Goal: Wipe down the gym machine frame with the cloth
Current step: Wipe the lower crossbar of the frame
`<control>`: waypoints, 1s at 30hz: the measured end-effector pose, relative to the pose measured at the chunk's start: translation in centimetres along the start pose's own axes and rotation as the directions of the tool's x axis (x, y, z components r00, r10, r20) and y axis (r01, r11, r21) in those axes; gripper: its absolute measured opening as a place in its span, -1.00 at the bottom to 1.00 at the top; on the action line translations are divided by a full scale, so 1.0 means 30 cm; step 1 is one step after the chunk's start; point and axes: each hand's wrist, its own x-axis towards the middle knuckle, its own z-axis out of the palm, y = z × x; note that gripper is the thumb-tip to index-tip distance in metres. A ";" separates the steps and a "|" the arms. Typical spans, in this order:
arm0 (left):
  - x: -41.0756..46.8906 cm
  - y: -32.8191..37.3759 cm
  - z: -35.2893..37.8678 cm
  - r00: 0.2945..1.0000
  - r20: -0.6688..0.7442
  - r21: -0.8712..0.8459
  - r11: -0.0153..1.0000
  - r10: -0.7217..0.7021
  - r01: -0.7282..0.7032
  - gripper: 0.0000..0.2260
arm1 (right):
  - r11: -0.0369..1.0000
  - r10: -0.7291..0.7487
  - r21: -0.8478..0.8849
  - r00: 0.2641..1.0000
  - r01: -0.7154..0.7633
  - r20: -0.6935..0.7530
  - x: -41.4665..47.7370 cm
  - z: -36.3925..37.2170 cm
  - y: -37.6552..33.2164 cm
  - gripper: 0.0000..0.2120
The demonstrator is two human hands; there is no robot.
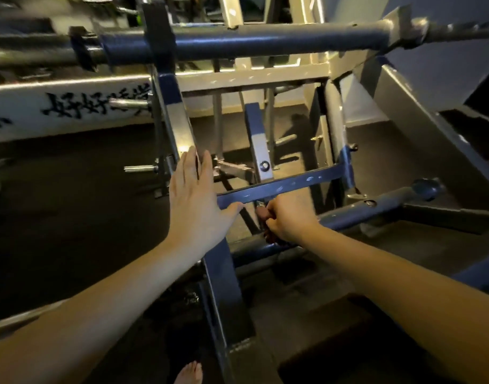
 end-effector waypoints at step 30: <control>0.166 0.275 0.360 0.819 0.568 0.266 0.959 -0.076 -0.095 -0.46 | 0.973 0.140 -0.201 0.983 -0.113 0.122 0.043 -0.092 0.418 -0.91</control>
